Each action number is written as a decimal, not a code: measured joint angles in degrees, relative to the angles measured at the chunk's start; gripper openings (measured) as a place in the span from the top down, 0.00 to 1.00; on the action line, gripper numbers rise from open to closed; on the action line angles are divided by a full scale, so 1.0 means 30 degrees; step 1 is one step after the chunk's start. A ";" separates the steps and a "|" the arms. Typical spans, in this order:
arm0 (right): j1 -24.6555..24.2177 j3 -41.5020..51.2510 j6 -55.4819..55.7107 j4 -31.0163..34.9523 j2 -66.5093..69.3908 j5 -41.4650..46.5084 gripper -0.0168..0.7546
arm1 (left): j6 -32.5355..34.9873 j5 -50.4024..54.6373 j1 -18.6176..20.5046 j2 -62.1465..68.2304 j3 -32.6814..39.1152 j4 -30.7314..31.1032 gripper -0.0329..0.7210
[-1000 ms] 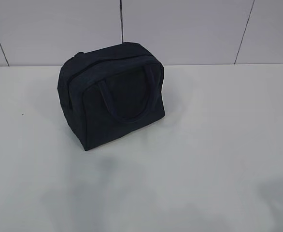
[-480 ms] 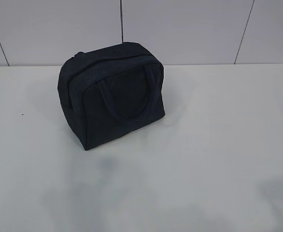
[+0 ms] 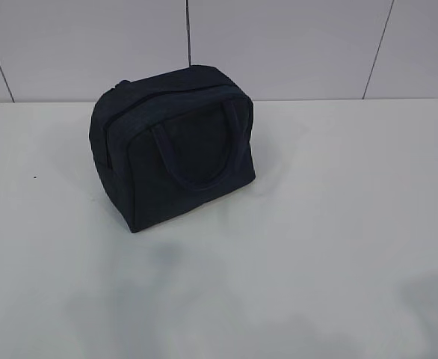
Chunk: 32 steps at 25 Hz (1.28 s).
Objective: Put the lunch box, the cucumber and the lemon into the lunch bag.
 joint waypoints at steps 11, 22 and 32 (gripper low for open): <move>0.0000 0.0028 0.0035 -0.0009 0.0000 0.0000 0.64 | 0.0000 0.0000 0.1940 0.0000 0.0000 0.0000 0.64; -0.3931 0.0074 0.0035 -0.0042 0.0000 0.0000 0.64 | 0.0000 0.0000 0.4596 0.0000 0.0000 0.0000 0.64; -0.4306 0.0074 0.0035 -0.0042 0.0000 0.0000 0.64 | 0.0000 0.0000 0.4596 0.0000 0.0000 0.0000 0.64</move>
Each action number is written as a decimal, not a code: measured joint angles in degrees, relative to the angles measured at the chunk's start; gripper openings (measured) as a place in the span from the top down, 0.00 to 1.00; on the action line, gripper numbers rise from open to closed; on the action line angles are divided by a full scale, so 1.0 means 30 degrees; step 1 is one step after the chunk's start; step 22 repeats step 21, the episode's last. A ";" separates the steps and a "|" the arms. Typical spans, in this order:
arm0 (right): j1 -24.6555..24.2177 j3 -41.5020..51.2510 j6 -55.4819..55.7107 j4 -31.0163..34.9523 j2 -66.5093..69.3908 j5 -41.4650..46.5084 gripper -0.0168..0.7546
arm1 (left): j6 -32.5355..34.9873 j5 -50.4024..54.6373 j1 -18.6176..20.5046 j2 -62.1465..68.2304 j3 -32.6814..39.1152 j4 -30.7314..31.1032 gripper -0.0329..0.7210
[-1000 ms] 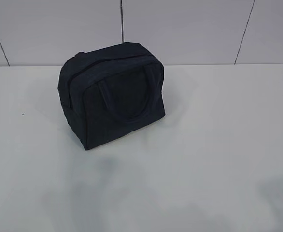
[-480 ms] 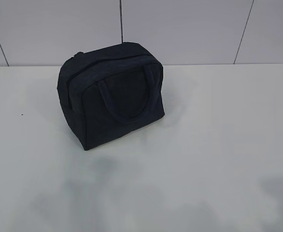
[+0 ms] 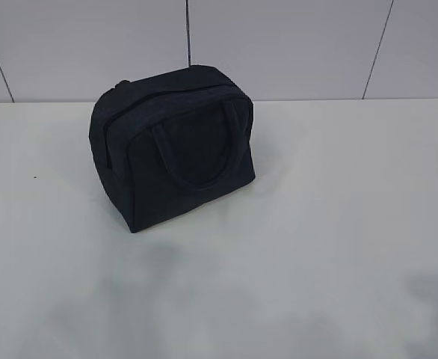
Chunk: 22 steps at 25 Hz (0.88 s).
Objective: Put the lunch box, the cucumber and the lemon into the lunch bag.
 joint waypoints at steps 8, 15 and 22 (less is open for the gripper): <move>0.0000 0.0000 0.0000 0.0000 0.0000 -0.0013 0.64 | 0.0000 0.0000 0.0000 0.0000 0.0000 0.0000 0.64; 0.0000 0.0000 0.0000 0.0000 0.0000 -0.0043 0.64 | 0.0000 0.0000 0.0000 0.0000 0.0000 0.0000 0.64; 0.0000 0.0000 0.0000 0.0000 0.0000 -0.0043 0.64 | 0.0000 0.0000 0.0000 0.0000 0.0000 0.0000 0.64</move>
